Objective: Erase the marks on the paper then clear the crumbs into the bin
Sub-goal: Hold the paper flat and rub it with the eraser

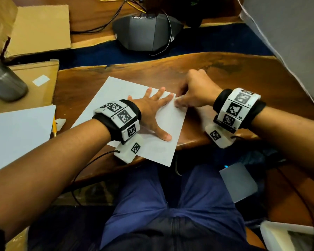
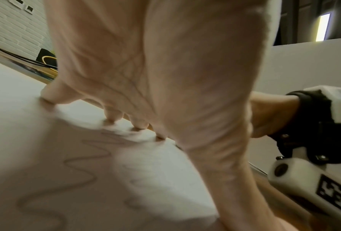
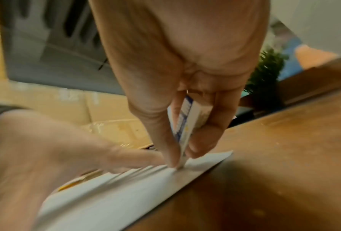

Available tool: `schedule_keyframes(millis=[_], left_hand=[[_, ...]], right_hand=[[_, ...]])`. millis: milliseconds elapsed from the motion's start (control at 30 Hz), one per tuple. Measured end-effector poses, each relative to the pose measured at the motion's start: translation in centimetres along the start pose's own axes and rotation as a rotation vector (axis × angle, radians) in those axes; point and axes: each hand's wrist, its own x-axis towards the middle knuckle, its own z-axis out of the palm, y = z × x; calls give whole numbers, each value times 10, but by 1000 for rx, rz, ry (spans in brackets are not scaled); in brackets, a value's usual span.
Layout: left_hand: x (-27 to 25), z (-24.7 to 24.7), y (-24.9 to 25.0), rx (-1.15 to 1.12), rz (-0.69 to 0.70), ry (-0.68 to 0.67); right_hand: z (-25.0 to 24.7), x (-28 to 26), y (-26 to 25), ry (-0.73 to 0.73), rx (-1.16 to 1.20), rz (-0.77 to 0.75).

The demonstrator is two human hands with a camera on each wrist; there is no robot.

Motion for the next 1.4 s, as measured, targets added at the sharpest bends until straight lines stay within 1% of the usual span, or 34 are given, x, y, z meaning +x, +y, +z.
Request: schedule_keyframes(millis=[33, 100, 133, 167, 233, 267, 300, 367, 400, 433, 500, 533, 567, 600, 667, 700, 733, 767, 800, 833, 867, 900, 967, 1000, 1033, 1100, 1133, 1167, 1233, 1267, 1300, 1400], left_hand=[[0, 0, 0, -2, 0, -2], [0, -1, 0, -1, 1, -22], [1, -1, 1, 2, 0, -27], [0, -1, 2, 4, -3, -27], [-1, -1, 2, 0, -6, -17], [-1, -1, 2, -1, -7, -14], [-1, -1, 2, 3, -8, -17], [0, -2, 3, 20, -5, -37], [0, -3, 3, 26, -6, -46], [0, -3, 3, 29, -10, -52], [0, -3, 5, 27, -17, -50], [-1, -3, 5, 24, -21, -46], [-2, -3, 5, 26, -24, -46], [-2, -4, 5, 28, -25, -48], [-2, -5, 6, 24, -22, -55], [-2, -5, 6, 23, -19, -54], [-2, -5, 6, 24, -19, -52], [-1, -5, 5, 25, -20, -50], [-1, -4, 5, 27, -19, -45], [0, -3, 5, 26, -20, -38], [-1, -2, 4, 26, -22, -38], [-1, -2, 4, 25, -20, -42], [0, -2, 4, 22, -17, -50], [1, -3, 4, 25, -18, -51], [1, -3, 4, 27, -21, -50], [1, -3, 5, 24, -23, -40], [0, -3, 5, 18, -24, -36], [0, -2, 5, 16, -24, -37], [-1, -2, 4, 13, -29, -43], [-1, -3, 5, 11, -32, -45], [-1, -3, 5, 9, -31, -46], [-1, -2, 5, -10, -30, -29]], right_hand=[[3, -4, -5, -31, -16, -34], [15, -17, -20, -172, -12, -153], [15, -19, -20, -207, 0, -160], [11, -14, -15, -193, -4, -114], [-1, 0, -1, -67, 22, 14], [-1, 1, 2, -13, 9, 23], [3, -3, -2, -17, -3, -1], [16, -22, -20, -144, -6, -138], [19, -29, -24, -204, 22, -179], [15, -27, -22, -216, 34, -153], [0, -12, -6, -103, 55, -7], [-4, -6, 0, -39, 46, 15], [-2, -4, 1, -12, 39, 16], [4, -9, -3, -33, 31, -13], [16, -25, -20, -157, 31, -127], [16, -28, -20, -197, 53, -129], [10, -23, -14, -191, 66, -84], [3, -15, -6, -142, 89, -12], [-4, -9, 1, -81, 96, 30], [-5, -5, 5, -24, 65, 31], [-2, -7, 3, -11, 41, 7], [4, -12, -4, -51, 23, -42], [14, -28, -20, -186, 34, -147], [11, -27, -18, -219, 37, -143], [5, -21, -10, -197, 33, -101], [-8, -7, 6, -84, 61, 0], [-8, -4, 9, -45, 55, 10], [-5, -7, 7, -53, 35, -12], [5, -20, -6, -157, -1, -133], [7, -24, -9, -201, 15, -151], [5, -23, -6, -213, 37, -119], [-8, -7, 13, -98, 123, 12]])
